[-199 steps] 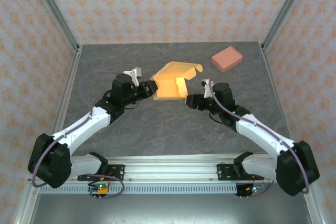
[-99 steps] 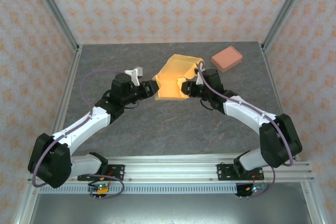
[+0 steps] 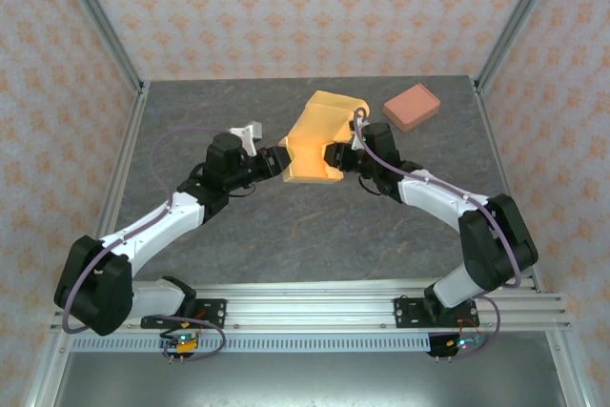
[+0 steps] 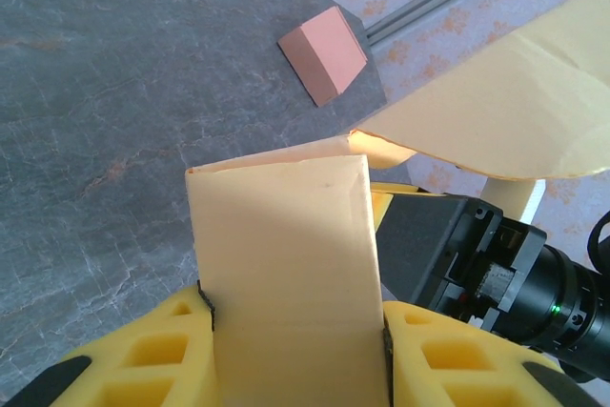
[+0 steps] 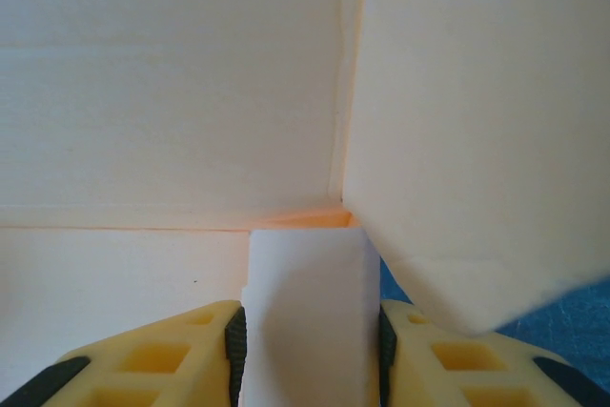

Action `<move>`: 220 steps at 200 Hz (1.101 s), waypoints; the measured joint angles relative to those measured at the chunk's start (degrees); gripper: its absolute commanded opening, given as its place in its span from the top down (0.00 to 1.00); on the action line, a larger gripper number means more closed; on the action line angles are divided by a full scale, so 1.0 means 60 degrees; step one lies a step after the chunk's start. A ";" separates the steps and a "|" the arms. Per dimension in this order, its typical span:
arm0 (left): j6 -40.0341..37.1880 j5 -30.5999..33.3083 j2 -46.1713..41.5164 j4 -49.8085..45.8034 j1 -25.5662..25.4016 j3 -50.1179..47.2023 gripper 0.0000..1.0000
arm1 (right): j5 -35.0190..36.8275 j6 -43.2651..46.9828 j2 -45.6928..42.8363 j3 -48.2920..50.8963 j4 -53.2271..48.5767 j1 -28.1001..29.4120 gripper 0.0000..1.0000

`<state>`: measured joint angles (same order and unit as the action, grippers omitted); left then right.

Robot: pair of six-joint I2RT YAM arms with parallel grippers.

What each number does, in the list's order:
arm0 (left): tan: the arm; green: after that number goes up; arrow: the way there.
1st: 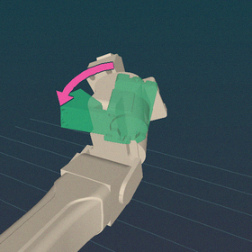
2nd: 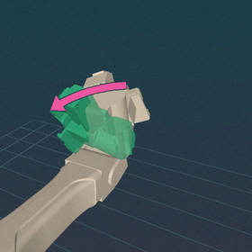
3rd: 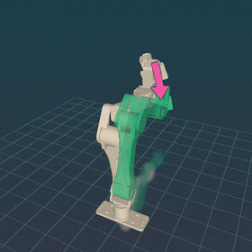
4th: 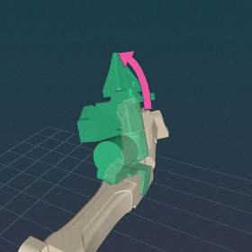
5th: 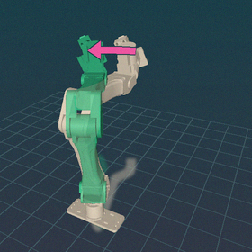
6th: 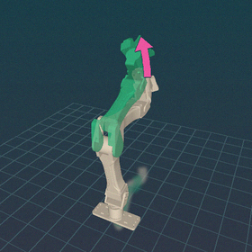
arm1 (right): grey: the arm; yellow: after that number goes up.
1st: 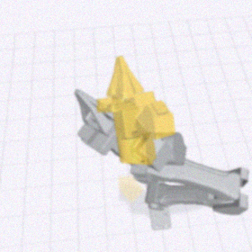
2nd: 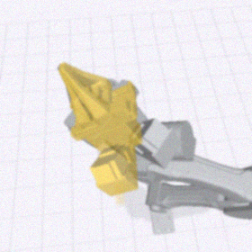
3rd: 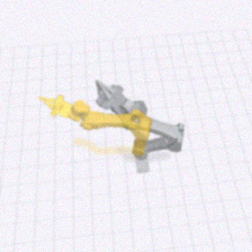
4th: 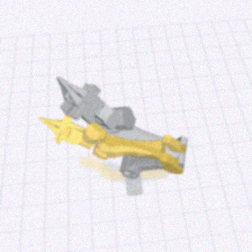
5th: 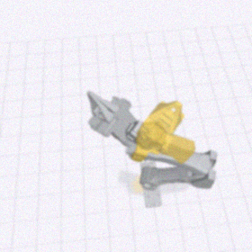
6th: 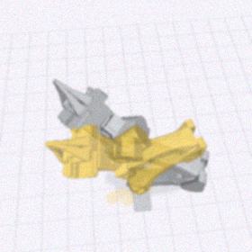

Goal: Fold the paper box

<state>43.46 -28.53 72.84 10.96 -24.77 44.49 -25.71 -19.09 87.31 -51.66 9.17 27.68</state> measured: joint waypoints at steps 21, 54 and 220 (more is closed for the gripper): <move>0.0004 0.0117 -0.0080 0.0084 0.0000 0.0000 0.82 | -0.0087 -0.0080 0.0011 0.0015 0.0197 0.0004 0.46; -0.0004 0.0299 -0.0240 0.0073 0.0000 0.0000 0.82 | -0.0204 -0.0251 0.0011 0.0404 0.0747 -0.0047 0.46; -0.0295 0.0062 -0.0663 -0.0109 -0.0124 0.0117 0.83 | -0.1060 -0.0743 -0.1548 0.0663 0.0076 -0.0459 0.38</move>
<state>41.69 -28.16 68.86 10.31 -25.52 45.19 -32.08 -23.55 78.02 -47.68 9.63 24.93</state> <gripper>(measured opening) 0.349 0.615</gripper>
